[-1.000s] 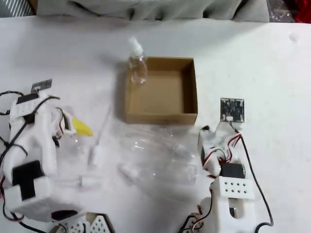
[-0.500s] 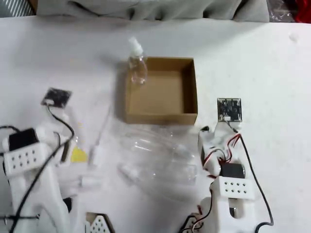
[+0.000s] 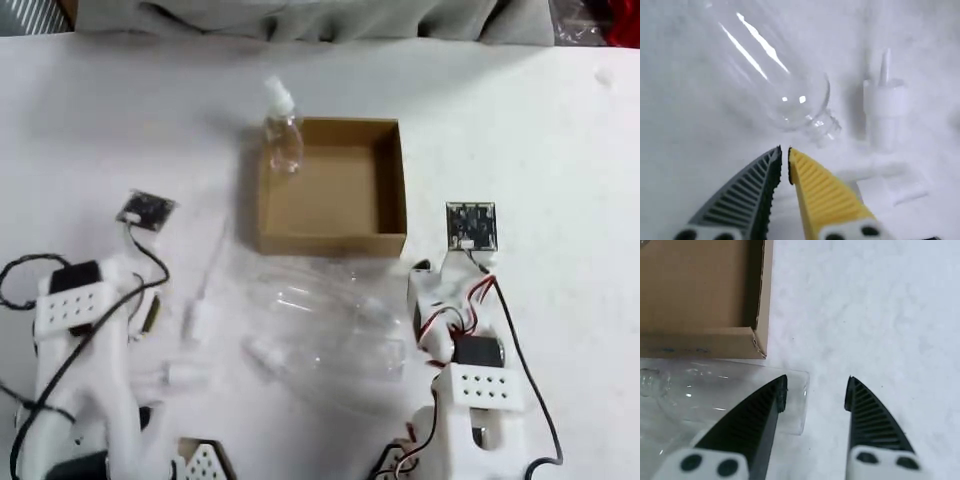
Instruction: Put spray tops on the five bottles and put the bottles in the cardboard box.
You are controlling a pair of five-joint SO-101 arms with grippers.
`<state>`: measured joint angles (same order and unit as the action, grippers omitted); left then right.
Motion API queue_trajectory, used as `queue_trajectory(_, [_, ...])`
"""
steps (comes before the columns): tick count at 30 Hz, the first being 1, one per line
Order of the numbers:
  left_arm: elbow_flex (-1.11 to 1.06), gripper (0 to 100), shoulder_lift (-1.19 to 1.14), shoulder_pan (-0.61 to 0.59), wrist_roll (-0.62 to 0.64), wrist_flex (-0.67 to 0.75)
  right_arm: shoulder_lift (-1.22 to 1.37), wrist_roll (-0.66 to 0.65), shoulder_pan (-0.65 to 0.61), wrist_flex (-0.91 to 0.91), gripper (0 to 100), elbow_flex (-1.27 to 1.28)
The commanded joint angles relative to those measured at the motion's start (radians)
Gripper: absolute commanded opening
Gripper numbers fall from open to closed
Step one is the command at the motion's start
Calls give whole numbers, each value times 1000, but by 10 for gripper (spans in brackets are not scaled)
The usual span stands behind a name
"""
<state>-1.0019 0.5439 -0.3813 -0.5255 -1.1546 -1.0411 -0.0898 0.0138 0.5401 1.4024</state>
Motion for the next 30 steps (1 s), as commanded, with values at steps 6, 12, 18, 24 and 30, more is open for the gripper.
queue_trajectory(6, [0,20,-153,96,48,150,-12,-8,1,-16,155,-6])
queue_trajectory(12, [11,20,-320,189,118,285,-12,-9,2,-15,155,-6])
queue_trajectory(18, [41,20,-309,222,127,290,-12,-9,2,-15,155,-6])
queue_trajectory(24, [48,21,-206,225,120,298,-12,-9,2,-16,155,-6])
queue_trajectory(30, [48,22,-145,334,-6,296,-12,-9,2,-15,155,-6])
